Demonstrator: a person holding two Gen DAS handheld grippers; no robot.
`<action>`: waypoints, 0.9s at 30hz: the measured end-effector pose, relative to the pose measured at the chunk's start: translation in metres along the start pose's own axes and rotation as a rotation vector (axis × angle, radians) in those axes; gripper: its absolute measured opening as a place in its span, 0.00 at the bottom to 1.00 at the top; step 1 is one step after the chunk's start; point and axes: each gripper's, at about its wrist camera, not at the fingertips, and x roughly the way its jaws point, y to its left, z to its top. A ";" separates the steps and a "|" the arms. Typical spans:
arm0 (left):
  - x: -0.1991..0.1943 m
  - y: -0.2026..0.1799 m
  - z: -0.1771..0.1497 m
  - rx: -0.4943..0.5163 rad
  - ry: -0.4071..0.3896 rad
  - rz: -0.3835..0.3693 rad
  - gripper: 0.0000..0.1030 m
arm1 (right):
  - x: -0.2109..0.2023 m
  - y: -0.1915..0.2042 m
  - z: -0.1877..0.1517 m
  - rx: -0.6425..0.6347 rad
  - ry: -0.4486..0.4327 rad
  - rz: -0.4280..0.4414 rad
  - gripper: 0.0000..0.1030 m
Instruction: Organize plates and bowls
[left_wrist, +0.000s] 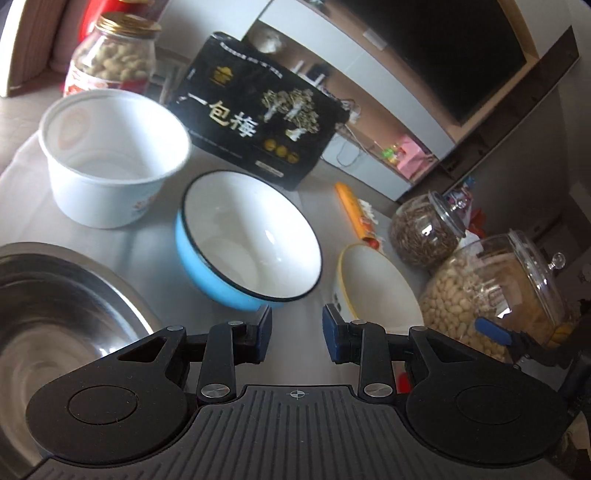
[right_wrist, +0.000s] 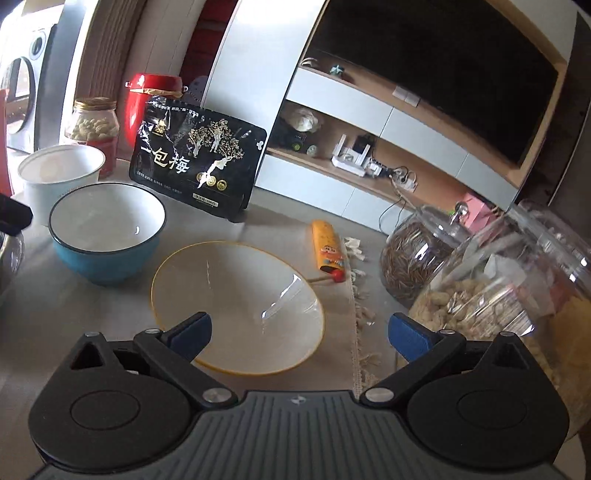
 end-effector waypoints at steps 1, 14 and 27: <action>0.016 -0.009 0.000 0.001 0.021 -0.012 0.32 | 0.009 -0.015 0.000 0.075 0.030 0.047 0.99; 0.108 -0.067 -0.007 0.172 0.115 0.163 0.31 | 0.119 -0.055 -0.012 0.543 0.288 0.329 0.96; 0.079 -0.076 -0.021 0.285 0.173 0.245 0.23 | 0.101 -0.042 -0.007 0.576 0.326 0.456 0.60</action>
